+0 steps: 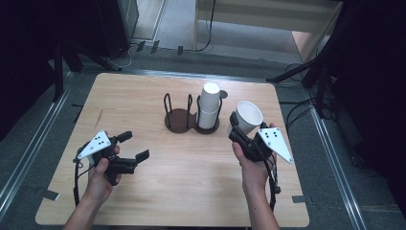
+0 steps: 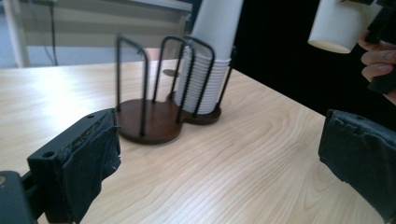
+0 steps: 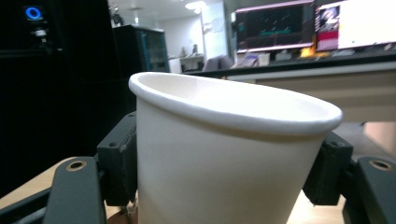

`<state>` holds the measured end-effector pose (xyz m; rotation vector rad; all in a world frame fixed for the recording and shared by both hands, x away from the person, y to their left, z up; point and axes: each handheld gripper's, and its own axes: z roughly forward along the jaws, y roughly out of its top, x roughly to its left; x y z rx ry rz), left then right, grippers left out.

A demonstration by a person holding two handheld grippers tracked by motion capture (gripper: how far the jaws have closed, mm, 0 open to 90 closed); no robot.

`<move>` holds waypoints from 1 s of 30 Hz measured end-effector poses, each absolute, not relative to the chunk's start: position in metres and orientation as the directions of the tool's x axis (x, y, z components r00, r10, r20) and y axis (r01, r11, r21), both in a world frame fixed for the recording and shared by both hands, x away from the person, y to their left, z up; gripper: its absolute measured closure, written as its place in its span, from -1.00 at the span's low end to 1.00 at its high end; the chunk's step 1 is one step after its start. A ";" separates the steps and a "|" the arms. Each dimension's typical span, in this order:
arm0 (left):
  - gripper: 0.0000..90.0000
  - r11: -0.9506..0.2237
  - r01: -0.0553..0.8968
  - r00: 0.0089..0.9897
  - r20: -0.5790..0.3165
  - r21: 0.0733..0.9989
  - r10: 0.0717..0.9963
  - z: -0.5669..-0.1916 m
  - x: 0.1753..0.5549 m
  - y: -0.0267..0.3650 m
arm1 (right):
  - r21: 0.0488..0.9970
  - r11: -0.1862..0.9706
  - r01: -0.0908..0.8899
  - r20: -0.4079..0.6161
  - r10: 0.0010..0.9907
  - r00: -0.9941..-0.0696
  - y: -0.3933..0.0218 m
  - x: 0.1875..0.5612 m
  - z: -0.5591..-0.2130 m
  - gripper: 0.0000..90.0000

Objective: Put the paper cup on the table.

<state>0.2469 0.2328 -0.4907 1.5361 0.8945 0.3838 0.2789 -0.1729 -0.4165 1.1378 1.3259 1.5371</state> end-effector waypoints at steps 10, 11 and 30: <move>-1.00 0.090 0.319 0.547 -0.261 0.943 0.796 -0.512 0.238 0.276 | 0.995 -0.080 0.055 0.094 0.935 -0.343 -0.180 0.292 -0.422 -0.39; -1.00 0.082 0.319 0.536 -0.252 0.944 0.806 -0.513 0.237 0.280 | 0.996 -0.074 0.056 0.089 0.936 -0.339 -0.179 0.293 -0.423 -0.39; -1.00 0.082 0.366 0.336 -0.213 0.927 0.917 -0.542 0.216 0.337 | 0.995 0.040 0.095 -0.017 0.973 -0.232 -0.191 0.321 -0.450 -0.39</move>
